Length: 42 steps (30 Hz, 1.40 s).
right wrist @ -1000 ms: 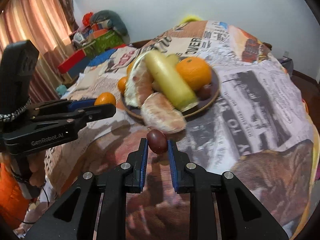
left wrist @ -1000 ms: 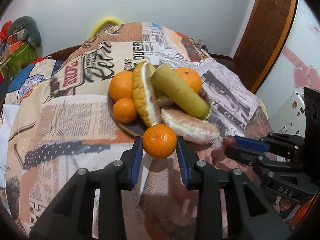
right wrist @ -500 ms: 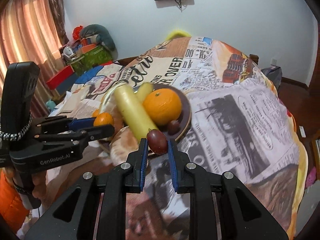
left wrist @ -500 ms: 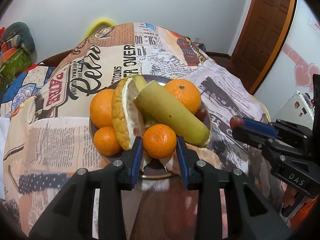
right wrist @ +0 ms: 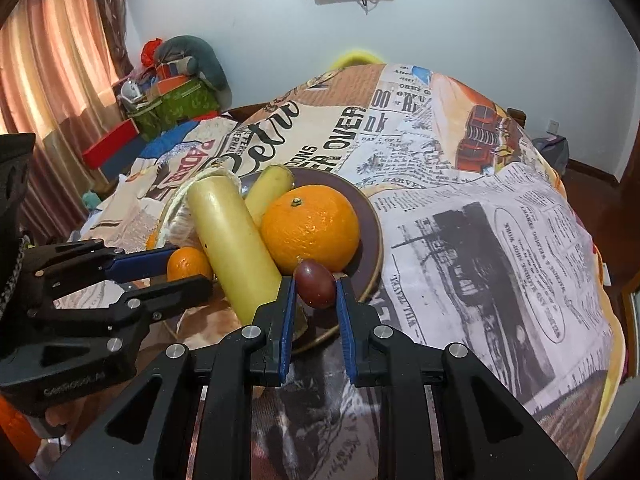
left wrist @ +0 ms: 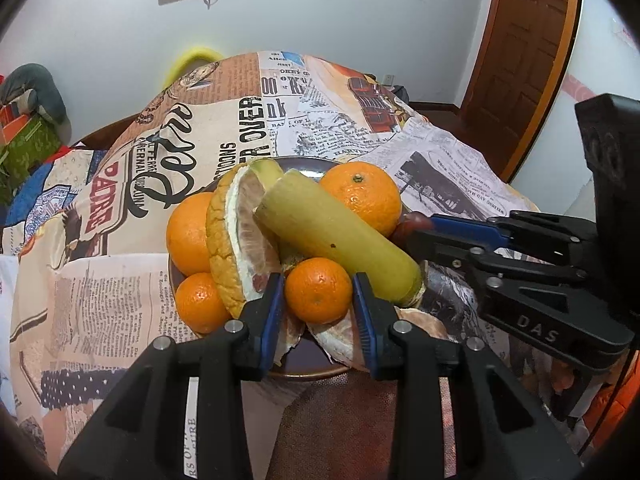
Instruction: Organize fruits
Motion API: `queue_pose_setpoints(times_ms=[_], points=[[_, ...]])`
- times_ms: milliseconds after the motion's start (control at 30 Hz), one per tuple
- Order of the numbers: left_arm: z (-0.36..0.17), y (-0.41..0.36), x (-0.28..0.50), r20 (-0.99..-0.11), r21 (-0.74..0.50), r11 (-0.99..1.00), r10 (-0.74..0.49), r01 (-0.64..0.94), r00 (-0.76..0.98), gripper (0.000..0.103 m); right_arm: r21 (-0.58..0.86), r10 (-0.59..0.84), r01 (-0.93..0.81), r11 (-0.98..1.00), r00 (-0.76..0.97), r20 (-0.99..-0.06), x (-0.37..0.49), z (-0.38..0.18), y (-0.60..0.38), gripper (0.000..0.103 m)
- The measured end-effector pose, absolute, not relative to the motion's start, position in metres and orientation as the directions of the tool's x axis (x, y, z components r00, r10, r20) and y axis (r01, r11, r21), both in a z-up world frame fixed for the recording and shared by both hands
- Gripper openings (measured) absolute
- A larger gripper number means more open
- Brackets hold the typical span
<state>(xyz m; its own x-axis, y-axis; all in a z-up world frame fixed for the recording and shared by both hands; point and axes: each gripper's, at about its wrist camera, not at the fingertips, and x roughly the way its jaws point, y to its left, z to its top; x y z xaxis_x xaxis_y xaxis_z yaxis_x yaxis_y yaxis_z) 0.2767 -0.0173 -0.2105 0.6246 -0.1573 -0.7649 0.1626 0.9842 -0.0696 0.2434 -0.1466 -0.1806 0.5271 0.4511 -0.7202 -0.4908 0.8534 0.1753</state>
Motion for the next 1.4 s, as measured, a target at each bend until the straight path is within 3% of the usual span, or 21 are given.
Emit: queue_pose_setpoints(times_ms=[533,733,1033,1200,1400], points=[[-0.181,-0.01,0.254,-0.723,-0.091,0.987,-0.159,0.135,0.673,0.036,0.189,0.456,-0.481,0.856,0.53,-0.715,0.238,-0.164,-0.155,0.023],[-0.128,0.0,0.224,-0.627,-0.092,0.991,-0.132,0.096,0.767,0.036,0.167,0.478,-0.49,0.856,0.625,-0.617,0.207,-0.106,-0.163,0.023],[-0.03,0.006,0.138,-0.399,-0.071,0.995,-0.087,0.063,0.913,0.037,0.124,0.512,-0.505,0.854,0.773,-0.374,0.125,-0.003,-0.175,0.024],[0.005,0.003,0.09,-0.284,-0.049,0.998,-0.06,0.048,0.957,0.058,0.102,0.488,-0.478,0.872,0.836,-0.252,0.08,0.027,-0.179,0.054],[0.024,-0.005,0.047,-0.195,-0.018,0.999,-0.034,0.031,0.98,0.088,0.087,0.464,-0.456,0.886,0.862,-0.205,0.056,0.034,-0.177,0.075]])
